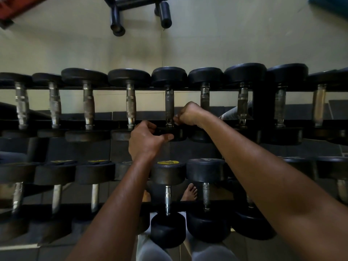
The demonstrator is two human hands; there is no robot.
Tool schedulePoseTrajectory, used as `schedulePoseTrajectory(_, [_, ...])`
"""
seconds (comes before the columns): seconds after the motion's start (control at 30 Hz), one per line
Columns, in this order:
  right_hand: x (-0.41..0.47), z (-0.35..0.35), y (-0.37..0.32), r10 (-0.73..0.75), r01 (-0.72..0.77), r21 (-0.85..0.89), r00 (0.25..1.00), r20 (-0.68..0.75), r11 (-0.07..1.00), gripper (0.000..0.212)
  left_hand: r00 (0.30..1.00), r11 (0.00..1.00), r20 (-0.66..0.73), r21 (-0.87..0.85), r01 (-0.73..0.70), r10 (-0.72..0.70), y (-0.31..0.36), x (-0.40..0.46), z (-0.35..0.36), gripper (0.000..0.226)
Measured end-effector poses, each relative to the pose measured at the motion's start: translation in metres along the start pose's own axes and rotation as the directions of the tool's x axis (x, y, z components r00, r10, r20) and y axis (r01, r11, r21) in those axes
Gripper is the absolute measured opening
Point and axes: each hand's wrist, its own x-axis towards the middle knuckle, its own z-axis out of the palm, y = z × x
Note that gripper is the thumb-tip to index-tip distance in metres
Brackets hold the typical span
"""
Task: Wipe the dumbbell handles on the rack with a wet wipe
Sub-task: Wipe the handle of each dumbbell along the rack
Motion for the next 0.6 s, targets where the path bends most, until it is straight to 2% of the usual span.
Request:
schedulePoseTrajectory(0.3, [-0.014, -0.006, 0.001, -0.115, 0.116, -0.098, 0.993, 0.017, 0.988, 0.019, 1.000, 1.000, -0.004, 0.011, -0.005, 0.005, 0.001, -0.001, -0.001, 0.061])
schedulePoseTrajectory(0.37, [-0.021, -0.013, -0.008, -0.215, 0.217, -0.062, 0.976, 0.048, 0.974, 0.017, 1.000, 1.000, -0.015, 0.018, -0.005, 0.005, 0.001, -0.001, 0.000, 0.061])
schedulePoseTrajectory(0.4, [-0.023, -0.016, -0.015, -0.302, 0.302, -0.061, 0.953, 0.014, 0.951, 0.016, 1.000, 1.000, -0.020, 0.021, -0.005, 0.005, 0.001, -0.002, 0.000, 0.061])
schedulePoseTrajectory(0.43, [-0.023, -0.017, -0.023, -0.402, 0.394, -0.112, 0.913, -0.067, 0.912, 0.017, 1.000, 1.000, -0.023, 0.022, -0.008, 0.008, 0.000, -0.002, 0.000, 0.061])
schedulePoseTrajectory(0.5, [-0.019, -0.018, -0.037, -0.591, 0.495, -0.347, 0.758, -0.275, 0.796, 0.024, 0.999, 1.000, -0.027, 0.023, -0.021, 0.022, 0.000, -0.002, 0.000, 0.062])
schedulePoseTrajectory(0.57, [-0.011, -0.021, -0.043, -0.710, 0.470, -0.557, 0.602, -0.365, 0.684, 0.036, 0.999, 0.999, -0.031, 0.024, -0.031, 0.032, -0.001, -0.003, 0.000, 0.063])
schedulePoseTrajectory(0.6, [-0.008, -0.022, -0.044, -0.747, 0.450, -0.623, 0.556, -0.365, 0.640, 0.040, 0.999, 0.999, -0.035, 0.023, -0.035, 0.036, -0.002, -0.003, 0.000, 0.064])
